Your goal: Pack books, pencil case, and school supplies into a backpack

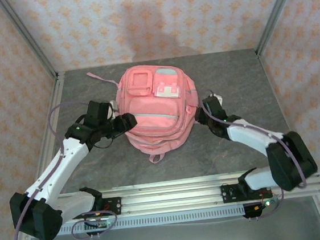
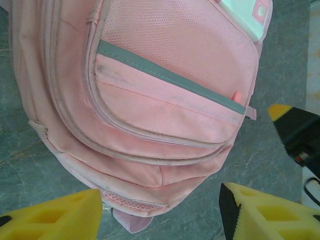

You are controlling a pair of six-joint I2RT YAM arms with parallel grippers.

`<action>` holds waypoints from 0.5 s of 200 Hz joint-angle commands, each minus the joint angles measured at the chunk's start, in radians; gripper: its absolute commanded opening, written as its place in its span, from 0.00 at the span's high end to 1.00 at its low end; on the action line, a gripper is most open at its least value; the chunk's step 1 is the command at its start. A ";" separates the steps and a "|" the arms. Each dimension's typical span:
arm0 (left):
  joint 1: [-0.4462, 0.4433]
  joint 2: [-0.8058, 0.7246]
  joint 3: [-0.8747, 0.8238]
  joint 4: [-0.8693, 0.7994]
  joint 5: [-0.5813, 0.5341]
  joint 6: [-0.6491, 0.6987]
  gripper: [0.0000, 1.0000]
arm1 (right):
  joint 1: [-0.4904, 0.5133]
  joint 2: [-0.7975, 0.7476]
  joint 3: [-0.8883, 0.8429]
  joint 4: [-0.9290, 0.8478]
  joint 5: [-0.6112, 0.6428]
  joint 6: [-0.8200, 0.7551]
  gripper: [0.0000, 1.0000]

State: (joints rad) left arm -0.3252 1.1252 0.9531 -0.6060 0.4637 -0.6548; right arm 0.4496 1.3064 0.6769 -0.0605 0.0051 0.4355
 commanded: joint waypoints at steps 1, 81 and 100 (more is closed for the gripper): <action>0.009 -0.011 0.000 -0.028 -0.025 0.032 0.37 | 0.061 -0.082 -0.031 -0.038 0.004 -0.048 0.53; 0.009 -0.039 -0.018 -0.016 -0.032 0.011 0.38 | 0.143 0.043 0.001 -0.005 -0.117 0.100 0.34; 0.009 -0.056 -0.028 -0.027 -0.041 0.012 0.38 | 0.144 0.112 -0.021 0.049 -0.160 0.133 0.38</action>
State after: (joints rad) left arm -0.3252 1.1069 0.9401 -0.6121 0.4591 -0.6533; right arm 0.5884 1.3537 0.6655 -0.0597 -0.1135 0.4961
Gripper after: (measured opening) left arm 0.623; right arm 0.646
